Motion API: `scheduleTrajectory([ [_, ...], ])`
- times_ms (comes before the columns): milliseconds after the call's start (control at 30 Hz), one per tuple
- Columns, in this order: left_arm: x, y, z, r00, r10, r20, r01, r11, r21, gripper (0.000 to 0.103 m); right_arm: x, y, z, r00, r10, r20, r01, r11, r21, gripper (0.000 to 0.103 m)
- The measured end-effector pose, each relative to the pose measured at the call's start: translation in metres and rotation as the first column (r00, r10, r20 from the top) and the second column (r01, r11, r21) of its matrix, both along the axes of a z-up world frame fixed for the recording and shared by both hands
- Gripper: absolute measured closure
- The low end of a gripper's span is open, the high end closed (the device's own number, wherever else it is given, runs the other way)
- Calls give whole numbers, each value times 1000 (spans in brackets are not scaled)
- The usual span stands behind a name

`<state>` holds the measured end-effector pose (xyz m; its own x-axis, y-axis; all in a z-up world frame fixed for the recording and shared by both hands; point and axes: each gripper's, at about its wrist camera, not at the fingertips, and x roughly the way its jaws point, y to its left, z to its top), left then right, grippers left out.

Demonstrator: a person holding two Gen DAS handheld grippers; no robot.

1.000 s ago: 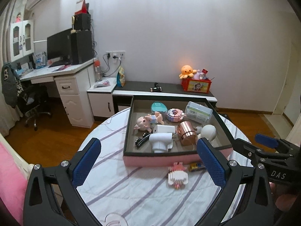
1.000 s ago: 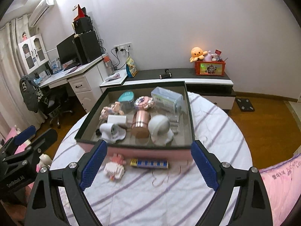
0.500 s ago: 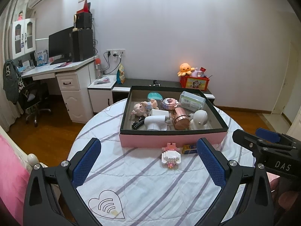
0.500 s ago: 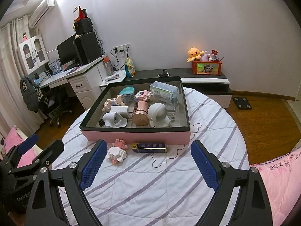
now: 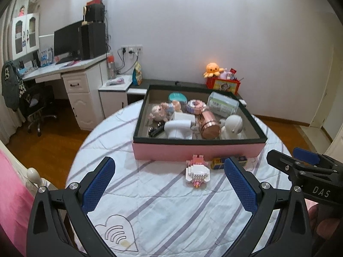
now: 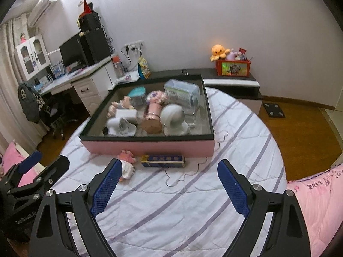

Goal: Organize rigid objects
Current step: 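Withdraw both tools toward the pink block figure and blue-gold box, then grasp the pink-white block figure with the left tool while the right tool grasps the blue-gold box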

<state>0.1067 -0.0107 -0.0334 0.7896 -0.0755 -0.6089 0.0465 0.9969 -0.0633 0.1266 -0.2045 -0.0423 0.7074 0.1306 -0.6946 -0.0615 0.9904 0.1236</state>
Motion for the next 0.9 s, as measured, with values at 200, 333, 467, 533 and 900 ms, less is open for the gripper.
scheduleTrajectory([
  [200,18,-14,-32,996,-39,-83,39,999,-6,0,15,-6,-26,998,-10,-69,10,1000,0,11],
  [333,30,-21,-50,991,-50,-125,47,999,-24,0,24,-14,-38,994,-36,-100,36,999,-10,11],
  [467,46,-28,-67,986,-50,-158,50,999,0,0,32,-22,-49,991,-46,-127,46,999,-8,11],
  [533,54,-30,-76,984,-51,-173,53,999,4,0,35,-23,-52,990,-45,-136,45,999,-6,11],
  [900,74,-28,-90,962,-134,-237,127,991,-48,62,55,-8,-67,986,-3,-169,5,1000,11,11],
])
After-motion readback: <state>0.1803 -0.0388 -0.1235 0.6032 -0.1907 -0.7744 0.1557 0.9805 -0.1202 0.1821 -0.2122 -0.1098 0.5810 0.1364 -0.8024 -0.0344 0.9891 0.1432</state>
